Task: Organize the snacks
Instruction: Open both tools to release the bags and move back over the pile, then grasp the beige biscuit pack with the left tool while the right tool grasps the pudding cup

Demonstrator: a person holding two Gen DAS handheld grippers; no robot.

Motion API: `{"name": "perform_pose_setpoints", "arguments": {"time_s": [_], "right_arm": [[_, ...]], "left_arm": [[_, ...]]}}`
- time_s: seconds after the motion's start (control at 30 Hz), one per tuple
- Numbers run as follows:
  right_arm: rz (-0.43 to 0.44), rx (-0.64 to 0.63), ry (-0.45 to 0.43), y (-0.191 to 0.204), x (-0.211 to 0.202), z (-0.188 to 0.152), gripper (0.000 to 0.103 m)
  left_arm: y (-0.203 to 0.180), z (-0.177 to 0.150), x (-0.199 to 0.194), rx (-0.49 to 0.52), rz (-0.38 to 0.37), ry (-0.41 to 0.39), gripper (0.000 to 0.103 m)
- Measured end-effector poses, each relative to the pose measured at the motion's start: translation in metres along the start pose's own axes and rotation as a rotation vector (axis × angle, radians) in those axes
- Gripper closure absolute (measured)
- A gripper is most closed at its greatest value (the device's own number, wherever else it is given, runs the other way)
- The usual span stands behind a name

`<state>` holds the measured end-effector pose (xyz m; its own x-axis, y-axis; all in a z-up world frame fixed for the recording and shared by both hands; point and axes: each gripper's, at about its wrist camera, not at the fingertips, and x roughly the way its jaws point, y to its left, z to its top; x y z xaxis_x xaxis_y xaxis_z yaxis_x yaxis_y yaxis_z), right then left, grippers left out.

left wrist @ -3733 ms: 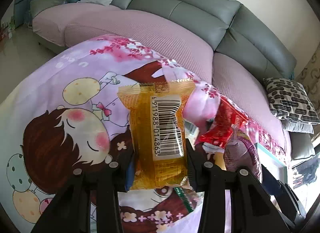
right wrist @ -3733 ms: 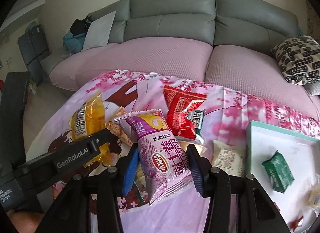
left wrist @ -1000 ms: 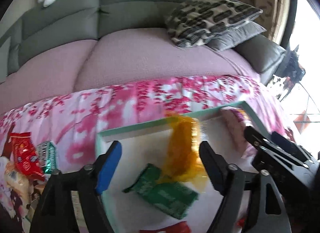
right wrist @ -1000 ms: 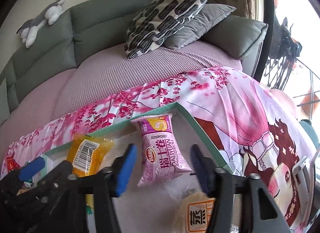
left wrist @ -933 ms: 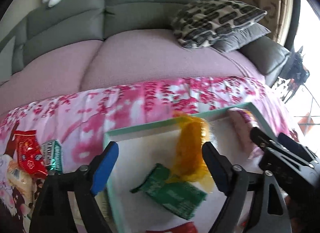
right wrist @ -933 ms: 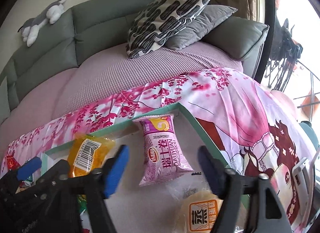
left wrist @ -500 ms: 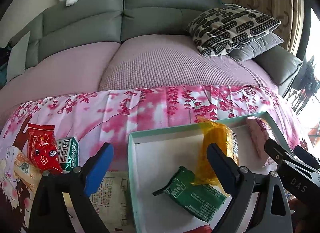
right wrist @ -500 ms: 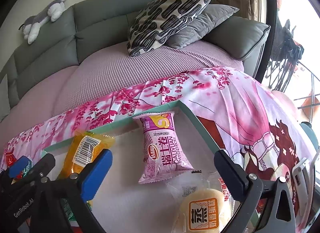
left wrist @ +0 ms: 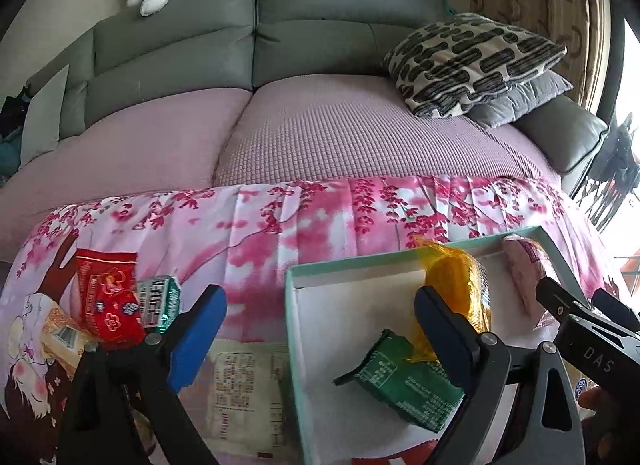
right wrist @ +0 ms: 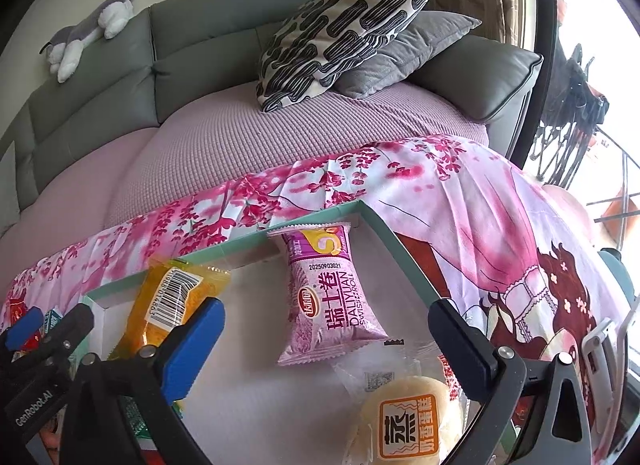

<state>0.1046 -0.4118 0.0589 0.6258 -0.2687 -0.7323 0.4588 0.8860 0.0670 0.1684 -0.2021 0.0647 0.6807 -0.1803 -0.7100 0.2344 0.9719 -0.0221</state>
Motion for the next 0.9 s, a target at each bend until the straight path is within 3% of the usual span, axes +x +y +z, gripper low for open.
{"name": "perform_pose_setpoints", "arguments": {"time_s": [0.2,0.47,0.7,0.9], "right_arm": [[0.032,0.007,-0.036,0.008,-0.010,0.004,0.000],[0.134,-0.037,-0.080,0.042,-0.026,0.007,0.000],[0.277,-0.105,-0.084,0.093,-0.039,0.001,0.000],[0.349,-0.196,-0.079,0.142,-0.049,-0.014,0.000]], "left_arm": [[0.034,0.003,-0.016,-0.041,0.046,-0.020,0.008],[0.108,-0.004,-0.037,-0.115,0.199,-0.001,0.008],[0.179,-0.019,-0.062,-0.241,0.300,-0.007,0.008],[0.222,-0.036,-0.071,-0.335,0.334,-0.014,0.008]]}}
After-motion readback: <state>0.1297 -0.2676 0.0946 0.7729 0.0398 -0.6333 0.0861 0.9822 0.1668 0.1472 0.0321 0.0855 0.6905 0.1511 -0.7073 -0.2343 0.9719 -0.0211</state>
